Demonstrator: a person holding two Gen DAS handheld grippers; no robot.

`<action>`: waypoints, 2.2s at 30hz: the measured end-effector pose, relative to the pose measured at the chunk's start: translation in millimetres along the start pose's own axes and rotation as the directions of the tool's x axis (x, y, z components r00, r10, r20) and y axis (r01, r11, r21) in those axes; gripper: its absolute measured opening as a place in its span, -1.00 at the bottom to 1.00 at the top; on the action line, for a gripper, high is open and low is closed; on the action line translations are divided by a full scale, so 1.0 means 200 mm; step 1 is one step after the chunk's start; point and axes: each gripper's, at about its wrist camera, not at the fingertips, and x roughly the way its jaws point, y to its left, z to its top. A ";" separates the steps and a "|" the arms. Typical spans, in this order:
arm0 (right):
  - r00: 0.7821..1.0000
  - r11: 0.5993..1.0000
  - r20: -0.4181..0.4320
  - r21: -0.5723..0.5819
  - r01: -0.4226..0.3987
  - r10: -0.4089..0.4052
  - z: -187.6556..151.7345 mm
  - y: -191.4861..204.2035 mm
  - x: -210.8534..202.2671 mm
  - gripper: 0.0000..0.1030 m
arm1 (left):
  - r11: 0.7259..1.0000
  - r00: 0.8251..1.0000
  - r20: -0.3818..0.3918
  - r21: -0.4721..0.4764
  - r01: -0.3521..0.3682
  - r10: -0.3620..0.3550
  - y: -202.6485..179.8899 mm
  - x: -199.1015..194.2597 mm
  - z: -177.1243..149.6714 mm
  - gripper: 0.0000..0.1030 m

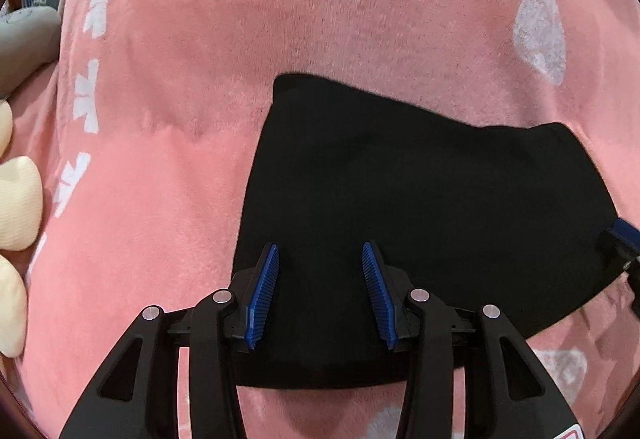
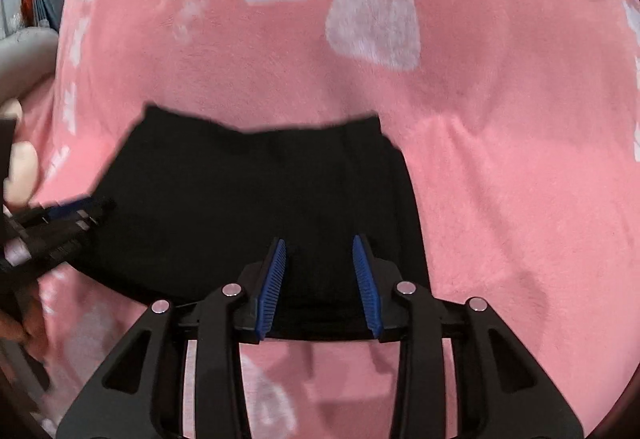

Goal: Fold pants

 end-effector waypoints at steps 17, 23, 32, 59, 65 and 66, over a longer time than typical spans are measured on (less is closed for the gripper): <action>0.998 0.993 0.031 0.110 -0.052 0.048 -0.23 0.06 -0.47 -0.31 | 0.995 0.995 0.034 -0.038 0.098 -0.096 0.07 -0.49 -0.24 -0.17; 0.999 0.989 0.043 0.142 -0.038 0.032 -0.39 0.09 -0.74 0.04 | 0.994 0.991 0.087 -0.043 0.104 -0.100 0.07 -0.82 -0.41 0.14; 0.998 0.996 0.050 0.092 0.022 -0.026 -0.62 0.21 -1.03 0.16 | 0.992 0.989 0.097 -0.049 0.113 -0.108 0.07 -1.11 -0.65 0.19; 0.999 0.998 0.002 0.039 0.054 -0.054 -0.99 0.34 -1.17 0.34 | 0.996 0.996 0.040 -0.044 0.082 -0.080 -0.01 -1.22 -1.07 0.28; 0.999 0.998 0.000 0.038 0.052 -0.052 -1.02 0.37 -1.18 0.37 | 0.997 0.997 0.050 -0.039 0.066 -0.064 -0.02 -1.24 -1.10 0.38; 0.999 0.998 0.000 0.040 0.048 -0.048 -1.03 0.37 -1.18 0.37 | 0.997 0.997 0.047 -0.039 0.065 -0.063 -0.03 -1.23 -1.10 0.38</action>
